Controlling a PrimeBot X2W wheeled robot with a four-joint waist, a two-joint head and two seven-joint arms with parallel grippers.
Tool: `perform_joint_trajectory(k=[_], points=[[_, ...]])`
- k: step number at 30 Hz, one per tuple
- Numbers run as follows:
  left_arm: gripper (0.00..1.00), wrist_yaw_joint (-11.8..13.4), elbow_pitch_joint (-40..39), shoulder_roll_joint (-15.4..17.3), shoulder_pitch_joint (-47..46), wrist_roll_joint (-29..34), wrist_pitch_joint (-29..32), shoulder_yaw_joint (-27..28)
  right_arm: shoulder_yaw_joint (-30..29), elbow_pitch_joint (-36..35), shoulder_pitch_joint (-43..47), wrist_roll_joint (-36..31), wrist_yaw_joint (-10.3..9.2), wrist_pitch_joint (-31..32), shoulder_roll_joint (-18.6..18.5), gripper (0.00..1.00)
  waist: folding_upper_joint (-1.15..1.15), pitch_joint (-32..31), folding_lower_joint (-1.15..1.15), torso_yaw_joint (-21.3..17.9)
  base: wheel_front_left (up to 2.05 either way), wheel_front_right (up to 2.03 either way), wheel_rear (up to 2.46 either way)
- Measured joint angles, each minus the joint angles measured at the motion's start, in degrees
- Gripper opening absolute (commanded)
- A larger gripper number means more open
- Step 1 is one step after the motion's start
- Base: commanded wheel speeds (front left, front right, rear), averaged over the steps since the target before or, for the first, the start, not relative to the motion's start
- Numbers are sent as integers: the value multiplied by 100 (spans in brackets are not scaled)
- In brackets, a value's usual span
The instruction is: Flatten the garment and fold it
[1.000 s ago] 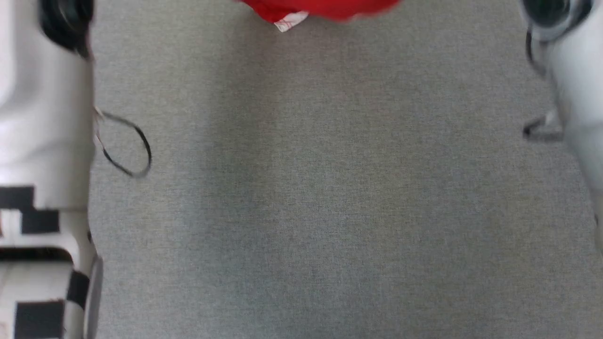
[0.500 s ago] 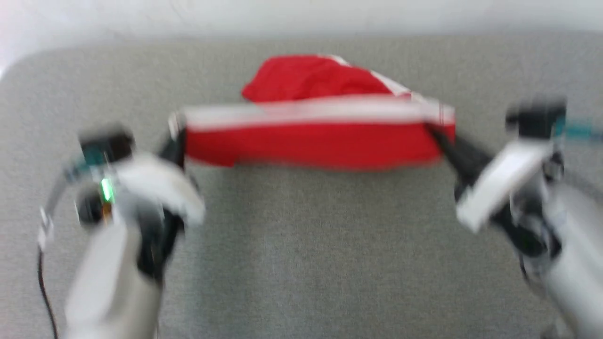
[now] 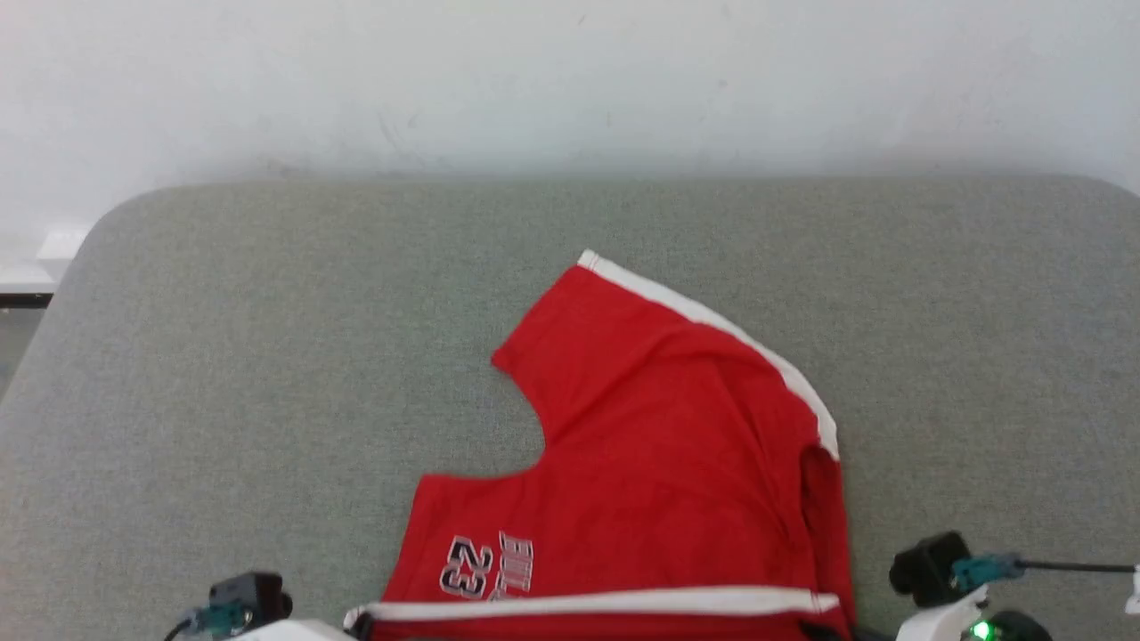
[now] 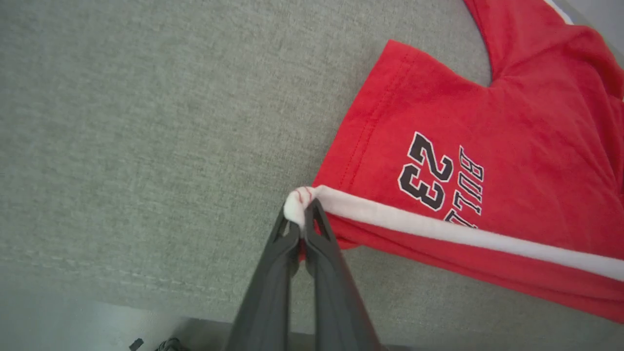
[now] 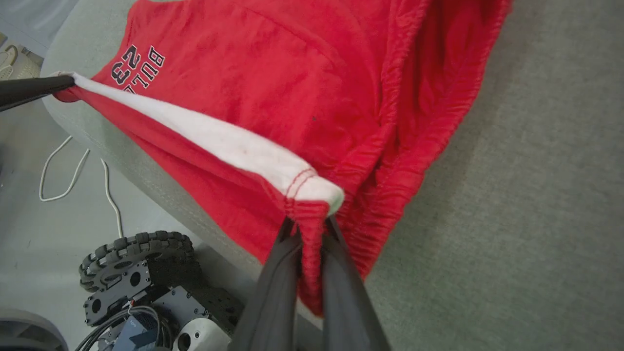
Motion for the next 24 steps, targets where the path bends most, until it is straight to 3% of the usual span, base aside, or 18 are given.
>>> perform_joint_trajectory(k=[7,13,19,24], points=[[0,275,-426,-42,642,-148,66,100,-286,-218,699,-57,1,1098,94,0,0,-232,1,-10,0,0,0],[0,258,-764,-16,479,-124,-181,176,-1013,-605,735,-324,2,1131,397,0,0,-198,2,-64,0,0,0],[0,-87,-594,140,-799,135,-171,-56,-1663,-791,615,-622,2,1334,754,0,0,2,2,-96,0,0,0],[0,-439,146,123,-2238,328,-122,-349,-2047,-958,346,-803,1,1592,990,0,0,298,3,-160,0,0,0]])
